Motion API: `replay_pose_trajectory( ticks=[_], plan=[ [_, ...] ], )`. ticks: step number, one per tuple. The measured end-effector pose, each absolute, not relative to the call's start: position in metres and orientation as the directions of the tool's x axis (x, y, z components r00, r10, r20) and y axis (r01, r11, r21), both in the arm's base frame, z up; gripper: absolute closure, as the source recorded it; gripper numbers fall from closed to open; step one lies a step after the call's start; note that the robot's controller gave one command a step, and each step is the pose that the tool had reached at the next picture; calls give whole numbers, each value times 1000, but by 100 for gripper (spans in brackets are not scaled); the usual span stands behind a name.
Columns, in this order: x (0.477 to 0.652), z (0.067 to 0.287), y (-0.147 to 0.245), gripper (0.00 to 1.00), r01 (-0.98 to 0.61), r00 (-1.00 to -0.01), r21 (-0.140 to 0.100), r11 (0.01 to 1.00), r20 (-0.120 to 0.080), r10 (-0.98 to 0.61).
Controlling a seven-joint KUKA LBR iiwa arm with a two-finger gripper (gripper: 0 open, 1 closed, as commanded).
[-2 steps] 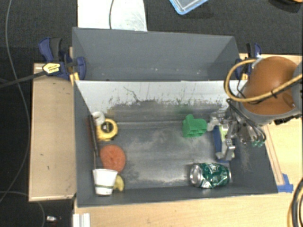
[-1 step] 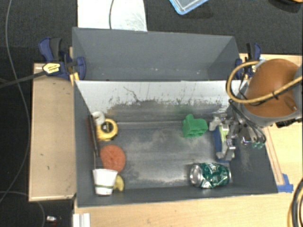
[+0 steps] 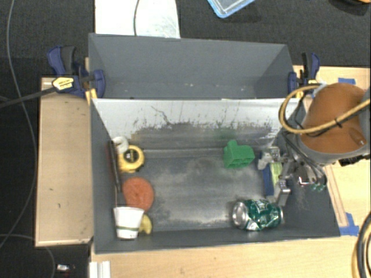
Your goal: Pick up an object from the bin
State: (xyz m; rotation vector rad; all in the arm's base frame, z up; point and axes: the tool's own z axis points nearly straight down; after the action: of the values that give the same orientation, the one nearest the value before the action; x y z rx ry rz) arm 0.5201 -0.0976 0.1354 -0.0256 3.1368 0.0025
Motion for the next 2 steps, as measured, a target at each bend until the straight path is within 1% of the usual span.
replay_pose_trajectory(
  ticks=[1,2],
  plan=[
    [496,105,-108,0,-122,-992,-3,993,-18,-122],
    [495,82,-140,0,-445,-895,-12,895,-19,-446]
  ],
)
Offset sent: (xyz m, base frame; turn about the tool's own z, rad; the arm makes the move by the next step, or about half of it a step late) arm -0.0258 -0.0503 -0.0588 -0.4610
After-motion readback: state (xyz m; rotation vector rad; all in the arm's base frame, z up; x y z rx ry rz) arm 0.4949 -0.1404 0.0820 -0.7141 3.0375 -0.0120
